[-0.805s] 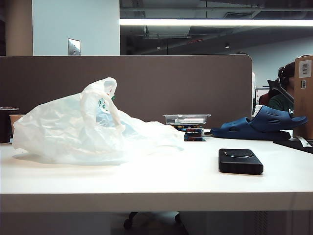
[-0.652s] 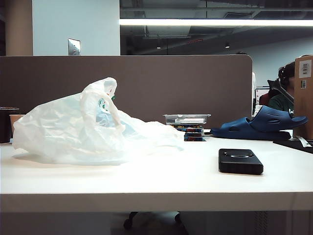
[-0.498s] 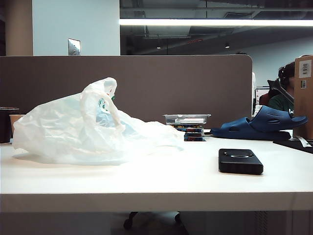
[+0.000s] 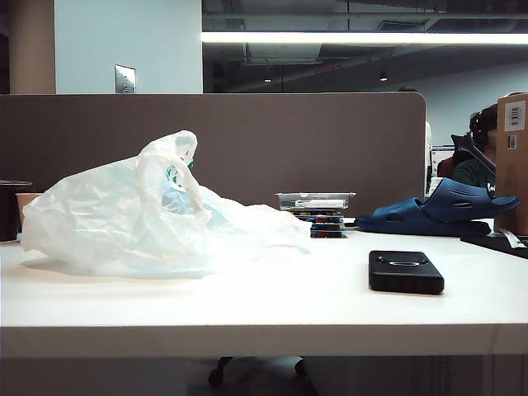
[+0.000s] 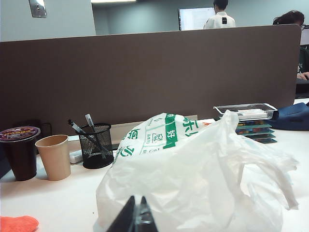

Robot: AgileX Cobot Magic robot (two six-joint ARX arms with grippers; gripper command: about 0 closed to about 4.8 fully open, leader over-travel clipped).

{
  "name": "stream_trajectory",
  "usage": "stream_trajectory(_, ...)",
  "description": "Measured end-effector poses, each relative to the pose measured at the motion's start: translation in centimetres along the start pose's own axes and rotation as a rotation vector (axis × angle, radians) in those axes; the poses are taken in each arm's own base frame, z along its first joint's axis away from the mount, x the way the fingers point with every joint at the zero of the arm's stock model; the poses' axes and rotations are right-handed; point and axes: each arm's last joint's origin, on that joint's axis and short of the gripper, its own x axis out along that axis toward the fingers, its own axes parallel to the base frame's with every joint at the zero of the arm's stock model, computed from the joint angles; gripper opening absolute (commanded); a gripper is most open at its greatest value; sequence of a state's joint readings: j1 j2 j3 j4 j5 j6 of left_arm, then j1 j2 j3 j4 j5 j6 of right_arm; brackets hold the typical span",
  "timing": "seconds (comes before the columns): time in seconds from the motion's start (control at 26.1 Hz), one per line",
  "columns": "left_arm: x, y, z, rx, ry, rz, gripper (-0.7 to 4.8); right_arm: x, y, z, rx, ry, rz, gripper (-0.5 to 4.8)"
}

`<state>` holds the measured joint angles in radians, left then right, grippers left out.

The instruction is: Put the power bank into the bag.

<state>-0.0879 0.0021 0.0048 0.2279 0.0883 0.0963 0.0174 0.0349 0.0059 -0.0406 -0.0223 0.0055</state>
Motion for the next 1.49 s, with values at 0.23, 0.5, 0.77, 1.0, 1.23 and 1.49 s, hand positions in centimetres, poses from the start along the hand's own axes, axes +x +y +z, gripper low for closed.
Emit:
stream_trajectory(0.23,0.0,0.0,0.5,0.001,-0.011,0.001,-0.06,0.0,0.0,0.1,0.001,-0.001,0.0,-0.05)
stream_trajectory(0.5,-0.2,0.2,3.5,0.004,-0.043,-0.031,-0.06,-0.5,0.0,2.2,0.04,-0.066,0.002,-0.05)
stream_trajectory(0.77,-0.9,0.3,6.8,0.009,-0.076,-0.077,-0.06,-2.2,0.1,6.6,0.044,-0.14,0.004,-0.05)
stream_trajectory(1.0,-1.6,0.5,8.9,0.006,-0.057,-0.082,-0.06,-3.9,0.1,9.2,0.045,-0.147,0.004,-0.05)
stream_trajectory(1.23,-2.4,0.6,11.1,0.007,-0.061,-0.082,-0.06,-5.8,0.2,12.2,0.045,-0.168,0.005,-0.05)
stream_trajectory(1.49,-2.1,0.7,13.6,-0.001,-0.008,-0.146,-0.06,-6.8,0.3,17.3,0.048,-0.024,0.004,-0.05)
